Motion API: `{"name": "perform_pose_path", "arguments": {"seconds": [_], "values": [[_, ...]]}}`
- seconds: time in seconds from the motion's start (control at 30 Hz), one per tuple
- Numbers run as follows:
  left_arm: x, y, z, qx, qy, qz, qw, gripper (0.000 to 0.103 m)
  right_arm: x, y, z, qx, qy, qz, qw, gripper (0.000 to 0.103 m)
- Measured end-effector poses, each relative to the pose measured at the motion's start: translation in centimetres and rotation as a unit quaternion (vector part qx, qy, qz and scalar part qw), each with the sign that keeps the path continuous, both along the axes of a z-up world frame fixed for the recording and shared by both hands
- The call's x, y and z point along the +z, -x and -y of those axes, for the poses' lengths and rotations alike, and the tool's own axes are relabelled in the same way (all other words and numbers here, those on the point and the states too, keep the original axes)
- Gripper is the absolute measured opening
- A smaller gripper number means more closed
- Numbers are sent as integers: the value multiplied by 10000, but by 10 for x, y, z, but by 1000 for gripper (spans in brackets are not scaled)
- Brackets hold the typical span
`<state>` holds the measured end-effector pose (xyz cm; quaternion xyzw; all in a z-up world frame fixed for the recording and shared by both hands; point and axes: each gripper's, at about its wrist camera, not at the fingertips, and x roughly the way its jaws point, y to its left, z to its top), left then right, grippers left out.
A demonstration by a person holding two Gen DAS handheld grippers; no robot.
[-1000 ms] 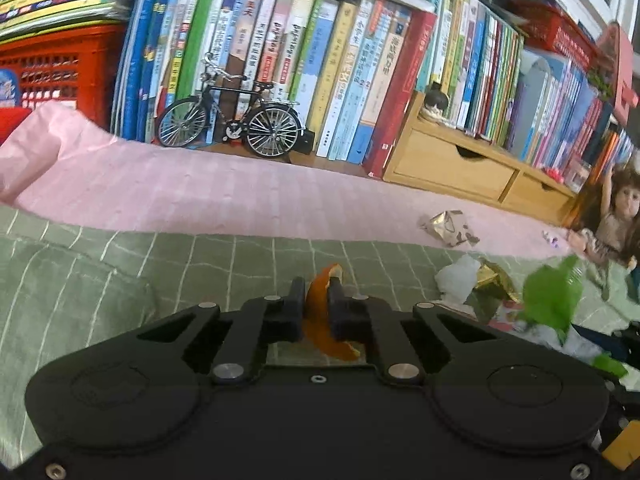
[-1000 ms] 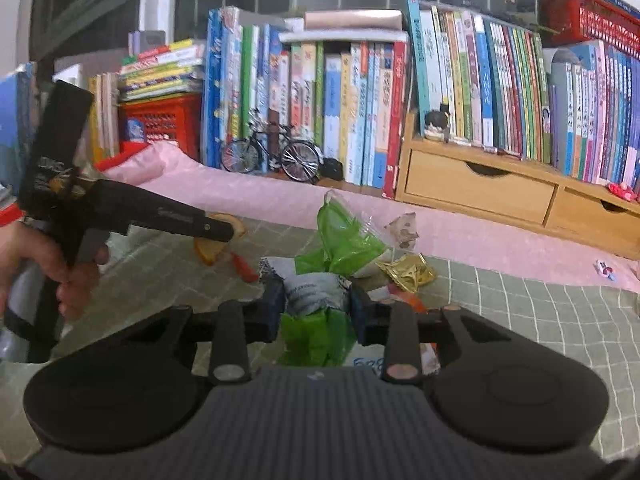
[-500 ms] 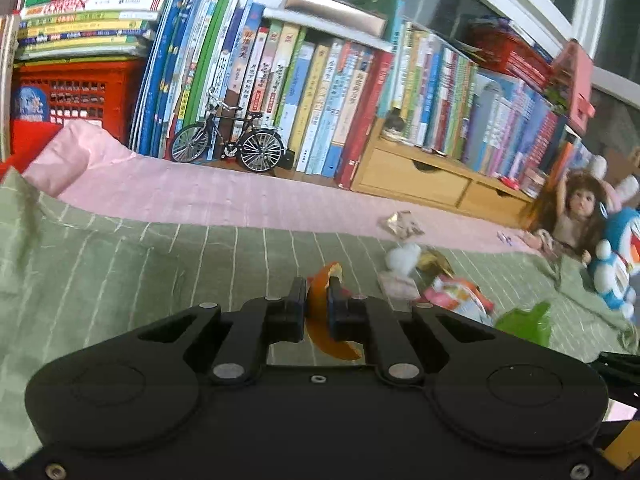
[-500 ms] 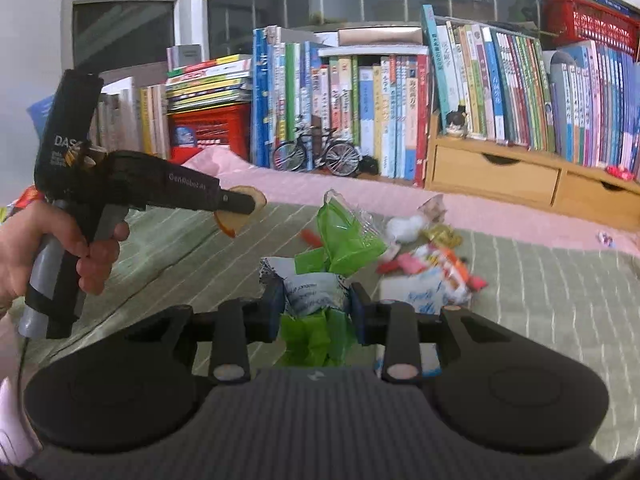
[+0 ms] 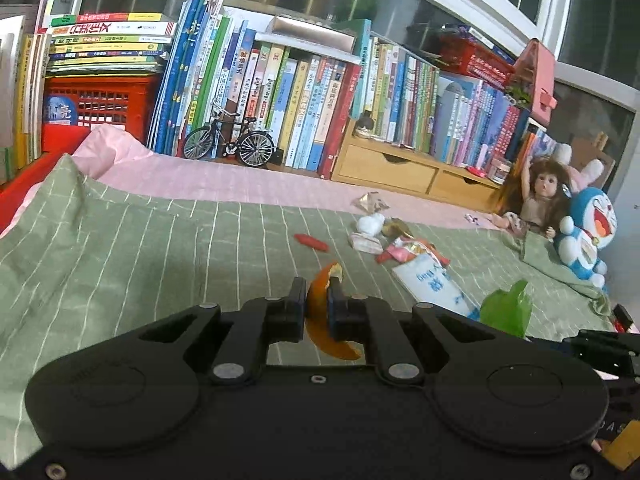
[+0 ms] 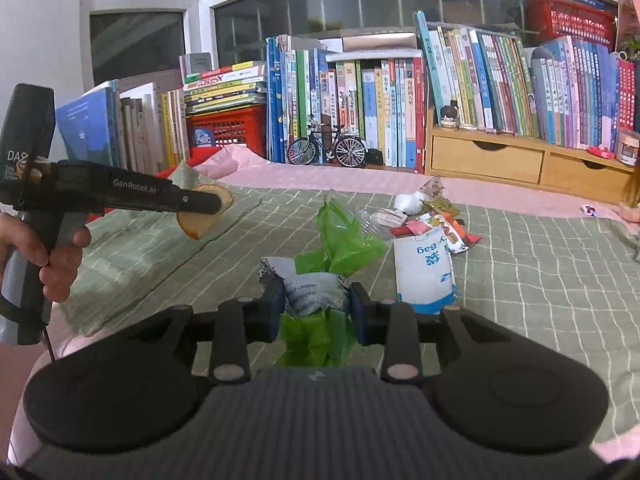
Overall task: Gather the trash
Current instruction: 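Carry the green bag and orange peel down past the bed edge toward the bin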
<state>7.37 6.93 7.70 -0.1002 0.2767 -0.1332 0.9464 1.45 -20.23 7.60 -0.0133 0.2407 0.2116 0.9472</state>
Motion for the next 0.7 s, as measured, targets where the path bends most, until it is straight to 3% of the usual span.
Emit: {"name": "perform_pose_path", "arguments": {"seconds": [0.3, 0.7], "values": [[-3, 66, -3, -99, 4, 22, 9999, 10, -6, 51, 5, 127, -134, -119, 9998, 39], [-19, 146, -21, -166, 293, -132, 9993, 10, -23, 115, 10, 213, -304, -318, 9988, 39]]}}
